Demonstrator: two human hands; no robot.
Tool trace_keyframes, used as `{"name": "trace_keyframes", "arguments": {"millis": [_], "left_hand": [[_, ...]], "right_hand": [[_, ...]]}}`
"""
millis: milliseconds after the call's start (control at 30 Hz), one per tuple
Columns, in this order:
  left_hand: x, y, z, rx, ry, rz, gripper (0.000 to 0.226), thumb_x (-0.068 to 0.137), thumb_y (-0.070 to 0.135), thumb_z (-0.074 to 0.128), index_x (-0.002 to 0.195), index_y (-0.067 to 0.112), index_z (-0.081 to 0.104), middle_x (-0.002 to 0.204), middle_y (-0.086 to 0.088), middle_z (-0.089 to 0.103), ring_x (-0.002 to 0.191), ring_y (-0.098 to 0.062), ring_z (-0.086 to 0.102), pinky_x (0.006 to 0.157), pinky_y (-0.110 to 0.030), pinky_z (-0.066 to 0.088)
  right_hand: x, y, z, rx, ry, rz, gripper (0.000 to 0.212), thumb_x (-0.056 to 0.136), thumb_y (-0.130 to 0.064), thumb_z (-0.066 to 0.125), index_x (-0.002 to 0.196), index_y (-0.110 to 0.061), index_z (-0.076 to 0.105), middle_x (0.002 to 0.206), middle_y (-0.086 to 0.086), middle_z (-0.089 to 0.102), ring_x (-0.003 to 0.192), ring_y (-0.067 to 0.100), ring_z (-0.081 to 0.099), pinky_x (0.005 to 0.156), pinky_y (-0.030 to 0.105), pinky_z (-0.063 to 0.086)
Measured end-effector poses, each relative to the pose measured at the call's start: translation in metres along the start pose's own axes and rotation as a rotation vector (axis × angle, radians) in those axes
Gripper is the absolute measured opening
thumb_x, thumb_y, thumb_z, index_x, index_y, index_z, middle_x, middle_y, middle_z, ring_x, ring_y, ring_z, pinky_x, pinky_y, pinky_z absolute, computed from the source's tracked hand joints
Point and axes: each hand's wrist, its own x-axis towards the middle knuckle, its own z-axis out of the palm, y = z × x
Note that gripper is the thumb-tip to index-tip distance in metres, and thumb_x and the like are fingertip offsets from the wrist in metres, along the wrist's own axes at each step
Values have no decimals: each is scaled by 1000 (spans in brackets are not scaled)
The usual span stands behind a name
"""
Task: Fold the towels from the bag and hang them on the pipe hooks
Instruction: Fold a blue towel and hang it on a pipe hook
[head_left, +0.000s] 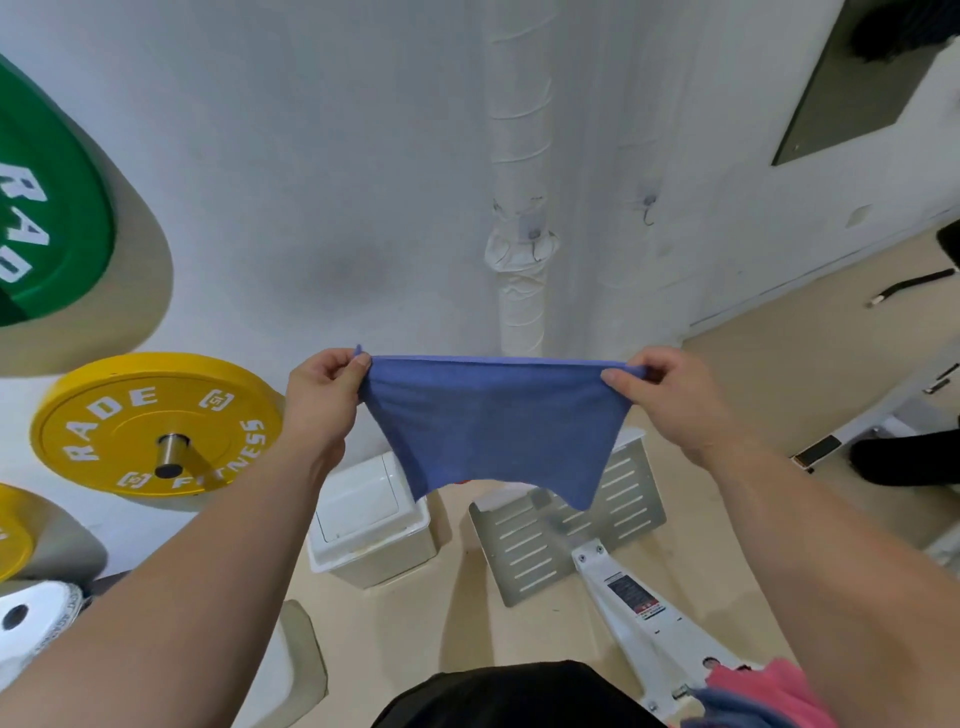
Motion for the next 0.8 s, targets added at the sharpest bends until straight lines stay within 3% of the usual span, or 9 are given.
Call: {"name": "trace_keyframes", "arguments": {"millis": [67,133,267,367,467,533,600,700,800], "left_hand": [[-2,3,3,-17,-12,1,12,98,15,65,102,6,72,87,-10,71,80,-19,62,78,-33,56],[-5,2,5,-21,-20,8,8,96,9,64,97,15,70,77,-6,68,71,-17,60,67,-30,52],[-16,-1,12,-5,-90,7,31,99,2,55,82,26,64,71,-7,61,62,-18,50,52,-27,38],[-25,-2,21,59,-70,2,43,98,-1,44,72,24,66,75,-3,60,66,-18,44,52,-26,31],[-36,-3,28,94,-59,-27,45,94,-4,37,71,17,69,80,-7,57,71,-19,42,56,-30,30],[-44,-2,32,108,-63,-48,44,92,-5,36,72,13,71,82,-6,61,74,-20,46,59,-30,34],[-53,3,37,129,-86,-45,43,91,-5,36,77,10,73,85,-4,67,78,-21,54,65,-32,43],[-68,13,45,145,-136,14,41,91,-6,40,78,10,76,91,-5,74,88,-25,65,77,-37,55],[-85,24,54,127,-254,96,44,91,-7,44,75,20,75,91,3,77,93,-24,70,84,-41,56]], "right_hand": [[0,-4,-5,222,73,85,26,86,-8,75,73,-21,57,57,1,59,64,19,50,61,34,41],[-2,-7,-9,359,112,143,30,92,0,66,81,-24,52,54,-2,63,58,18,54,57,30,45],[-12,-10,-7,382,153,220,33,94,5,53,75,-21,55,54,-5,56,54,13,46,48,24,39],[-17,-5,0,340,211,275,35,91,5,44,73,-18,63,70,3,57,68,21,49,54,29,44],[-23,-2,6,266,261,278,35,87,-5,46,73,-23,72,81,3,69,78,26,61,68,45,57],[-31,-9,10,187,252,251,32,81,-17,47,76,-29,76,85,-2,75,85,26,70,80,54,61],[-38,-21,18,132,185,189,36,80,-18,45,80,-34,78,87,-2,76,87,29,72,82,55,60],[-52,-37,30,27,-22,35,41,86,-4,50,82,-35,77,84,-8,76,80,16,71,80,39,60],[-63,-56,40,-57,-165,-123,41,83,-1,68,78,-41,72,76,-10,71,65,5,62,68,18,49]]}}
